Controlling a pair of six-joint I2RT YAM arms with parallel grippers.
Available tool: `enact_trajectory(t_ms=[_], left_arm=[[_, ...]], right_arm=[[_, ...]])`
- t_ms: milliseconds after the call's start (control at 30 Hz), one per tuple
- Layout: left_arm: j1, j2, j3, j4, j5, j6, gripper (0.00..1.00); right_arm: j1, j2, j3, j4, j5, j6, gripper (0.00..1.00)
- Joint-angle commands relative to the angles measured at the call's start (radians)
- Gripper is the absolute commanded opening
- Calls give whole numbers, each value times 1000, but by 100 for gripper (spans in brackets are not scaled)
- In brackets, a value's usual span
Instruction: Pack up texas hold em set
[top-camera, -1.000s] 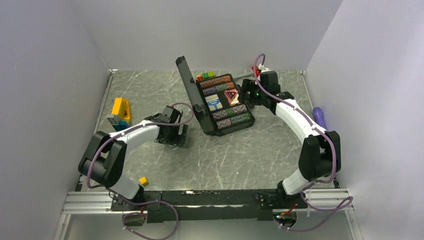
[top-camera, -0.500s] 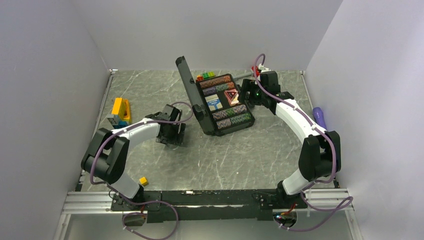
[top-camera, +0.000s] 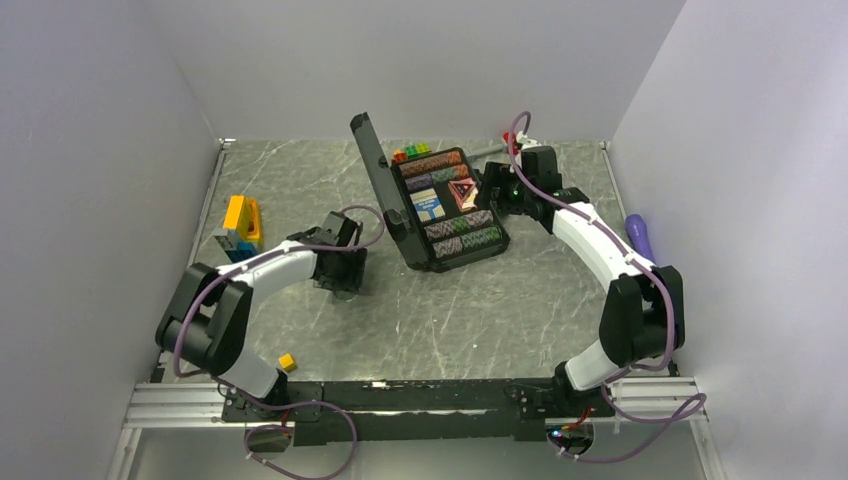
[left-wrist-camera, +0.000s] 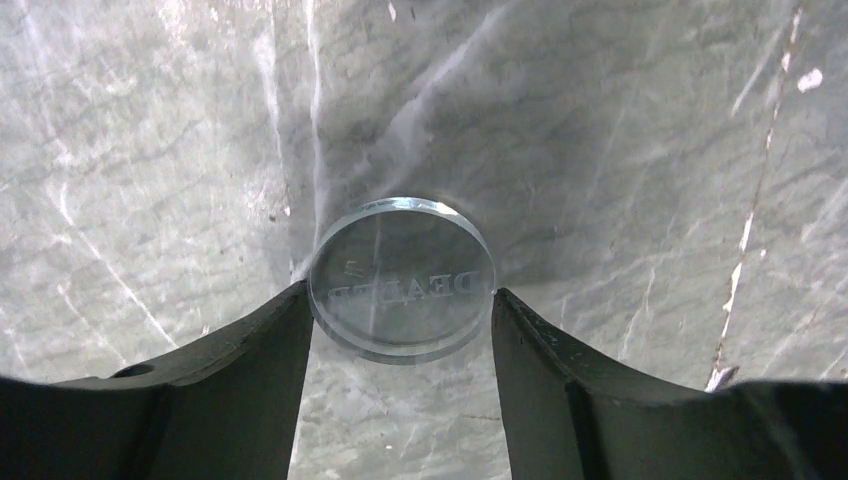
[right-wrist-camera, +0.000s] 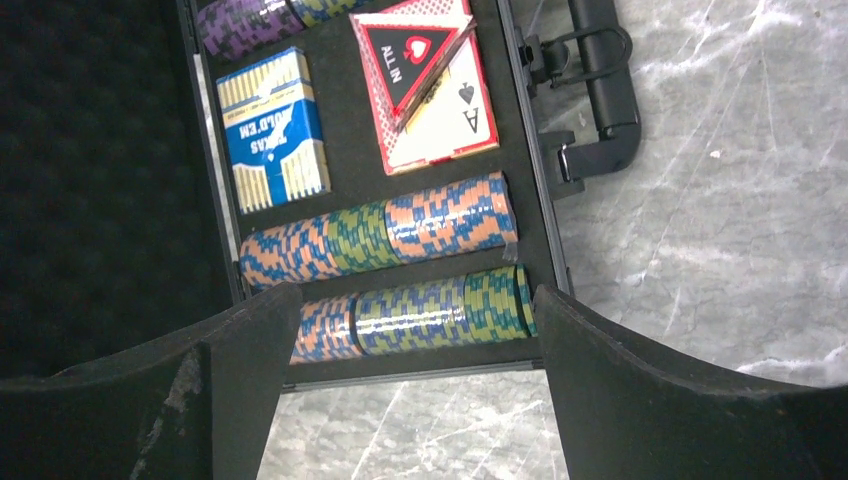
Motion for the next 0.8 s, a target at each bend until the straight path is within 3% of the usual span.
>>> enact_trajectory(t_ms=[0,233,367,533,700,767], left_arm=[[-22,-134,-28,11,-32,14,29],[-63,-321,-83,25,-73,26,29],[-158,-423,-101,40,-141,76,29],[-270,-541,-141,96,-175,120,30],[-362,-610,-166,139,-178,169,31],[-402,-631,-178,159,-178,189,31]], right_arm=[[-4,-80,-32,38,-35,-14,91],[-4,-201,-130,25,-97,-25,89],[-2,-316,-226,60,-241,13,87],[24,-429,-373,157,-447,149,85],[113,-487,-503,277,-530,308,84],[164,-488,-558,398,-546,391,82]])
